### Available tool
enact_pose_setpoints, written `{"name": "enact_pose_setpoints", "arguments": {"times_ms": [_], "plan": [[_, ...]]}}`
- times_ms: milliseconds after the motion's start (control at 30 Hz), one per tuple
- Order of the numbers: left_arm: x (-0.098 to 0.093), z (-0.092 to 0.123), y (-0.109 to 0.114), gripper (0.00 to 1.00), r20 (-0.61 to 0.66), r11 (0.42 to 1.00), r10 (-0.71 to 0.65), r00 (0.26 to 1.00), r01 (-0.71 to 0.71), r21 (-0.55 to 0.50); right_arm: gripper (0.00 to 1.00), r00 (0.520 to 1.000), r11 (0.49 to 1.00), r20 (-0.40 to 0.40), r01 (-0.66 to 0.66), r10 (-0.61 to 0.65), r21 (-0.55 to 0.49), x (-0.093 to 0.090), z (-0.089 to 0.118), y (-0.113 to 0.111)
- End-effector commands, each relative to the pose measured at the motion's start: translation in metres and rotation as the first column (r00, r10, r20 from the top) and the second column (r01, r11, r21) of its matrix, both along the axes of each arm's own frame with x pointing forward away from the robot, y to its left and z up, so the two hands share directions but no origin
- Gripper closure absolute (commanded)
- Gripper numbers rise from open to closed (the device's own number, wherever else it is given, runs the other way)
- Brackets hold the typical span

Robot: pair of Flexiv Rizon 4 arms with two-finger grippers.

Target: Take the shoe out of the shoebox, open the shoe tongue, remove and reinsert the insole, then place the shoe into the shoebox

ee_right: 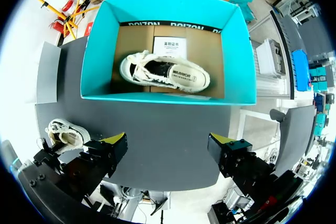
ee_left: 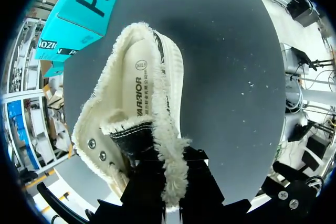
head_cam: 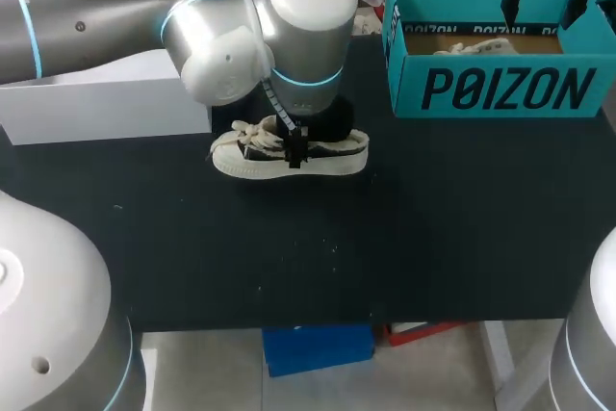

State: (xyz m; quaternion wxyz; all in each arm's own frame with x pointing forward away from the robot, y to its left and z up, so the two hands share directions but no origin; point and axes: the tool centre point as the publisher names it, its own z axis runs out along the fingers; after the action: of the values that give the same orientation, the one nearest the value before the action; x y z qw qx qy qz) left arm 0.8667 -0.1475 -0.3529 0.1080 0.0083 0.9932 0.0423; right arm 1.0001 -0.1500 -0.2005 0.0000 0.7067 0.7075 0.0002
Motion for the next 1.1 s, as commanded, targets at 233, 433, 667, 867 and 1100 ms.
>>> {"name": "enact_pose_setpoints", "arguments": {"times_ms": [233,433,667,867,1100], "plan": [[-0.004,-0.027,-0.013,1.0,-0.006,0.999,-0.042,0.999,0.042,-0.021,0.0,1.0,1.0,0.0,0.0,0.0,0.0,0.0,0.0,0.0],[-0.006,-0.037,-0.015,1.0,-0.031,0.998,-0.059,0.998,0.058,-0.015,0.0,1.0,1.0,0.0,0.0,0.0,0.0,0.0,0.0,0.0],[-0.005,-0.026,-0.014,0.0,-0.041,0.995,-0.094,0.995,0.093,-0.033,0.0,1.0,1.0,0.0,0.0,0.0,0.0,0.0,0.0,0.0],[-0.001,0.005,-0.009,0.0,-0.038,0.986,-0.128,0.991,0.123,-0.116,0.0,1.0,1.0,0.0,0.0,0.0,0.0,0.0,0.0,0.0],[-0.007,0.043,0.005,0.0,-0.047,0.946,-0.175,0.984,0.155,-0.284,0.0,1.0,1.0,0.0,0.0,0.0,0.0,0.0,0.0,0.0]]}}
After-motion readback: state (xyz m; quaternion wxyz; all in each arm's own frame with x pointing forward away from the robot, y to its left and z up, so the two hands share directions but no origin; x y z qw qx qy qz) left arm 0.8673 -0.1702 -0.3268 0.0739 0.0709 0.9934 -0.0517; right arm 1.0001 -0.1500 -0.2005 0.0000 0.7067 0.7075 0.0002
